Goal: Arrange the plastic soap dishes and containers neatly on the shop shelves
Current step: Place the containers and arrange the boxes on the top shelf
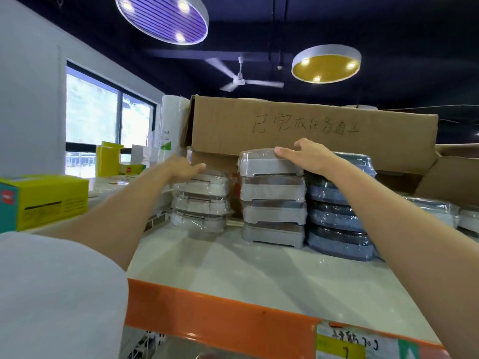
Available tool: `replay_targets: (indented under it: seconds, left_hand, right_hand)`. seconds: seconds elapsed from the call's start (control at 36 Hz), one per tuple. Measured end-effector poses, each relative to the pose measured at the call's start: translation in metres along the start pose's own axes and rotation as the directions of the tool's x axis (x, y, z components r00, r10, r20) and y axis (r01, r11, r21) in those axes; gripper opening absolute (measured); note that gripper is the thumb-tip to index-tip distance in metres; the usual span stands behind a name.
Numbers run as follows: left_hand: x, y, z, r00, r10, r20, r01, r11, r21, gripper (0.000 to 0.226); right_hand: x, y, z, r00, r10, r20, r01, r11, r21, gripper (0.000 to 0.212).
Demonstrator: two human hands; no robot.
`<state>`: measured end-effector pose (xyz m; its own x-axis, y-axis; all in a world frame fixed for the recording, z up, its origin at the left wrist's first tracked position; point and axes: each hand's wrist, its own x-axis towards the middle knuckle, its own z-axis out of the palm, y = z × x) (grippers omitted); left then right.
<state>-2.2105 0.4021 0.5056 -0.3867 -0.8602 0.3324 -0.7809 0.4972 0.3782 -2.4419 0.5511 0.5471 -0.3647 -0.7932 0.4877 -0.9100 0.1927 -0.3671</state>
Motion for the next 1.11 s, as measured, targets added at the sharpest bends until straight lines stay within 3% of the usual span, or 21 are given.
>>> replay_targets:
  seconds: [0.19,0.39,0.53,0.72,0.89,0.97,1.06,1.11]
  left_hand:
    - [0.001,0.003,0.009,0.991,-0.088,0.097,0.107,0.971,-0.214,0.074]
    - [0.002,-0.001,0.007,0.985,-0.125,0.119,0.155,0.943,-0.294,0.080]
    - [-0.002,-0.003,0.006,0.976,-0.178,0.124,0.211,0.908,-0.362,0.085]
    - [-0.006,0.000,0.010,0.982,-0.185,0.041,0.182,0.864,-0.469,0.089]
    - [-0.011,0.004,0.010,0.983,-0.178,-0.053,0.119,0.823,-0.556,0.095]
    - [0.002,-0.003,0.014,0.979,-0.201,-0.038,0.136,0.776,-0.616,0.101]
    - [0.036,-0.023,0.026,0.975,-0.221,-0.013,0.148,0.694,-0.705,0.121]
    - [0.011,-0.010,0.018,0.979,-0.204,-0.006,0.123,0.613,-0.781,0.108]
  right_hand:
    - [0.000,-0.003,0.002,0.998,-0.031,0.050,0.033,0.999,-0.029,0.091]
    - [-0.001,-0.007,0.004,0.997,0.016,0.070,-0.014,1.000,-0.024,0.099]
    - [-0.003,-0.006,0.009,0.992,0.062,0.114,-0.072,0.994,0.083,0.108]
    - [-0.008,-0.003,0.010,0.989,0.087,0.124,-0.120,0.950,0.289,0.109]
    - [-0.014,-0.009,0.014,0.991,0.087,0.101,-0.113,0.951,0.288,0.117]
    - [-0.021,-0.014,0.014,0.991,0.100,0.093,-0.121,0.958,0.258,0.124]
    - [-0.024,-0.012,0.011,0.994,0.090,0.066,-0.105,0.958,0.269,0.149]
    - [-0.028,-0.010,0.010,0.995,0.083,0.051,-0.094,0.949,0.299,0.148]
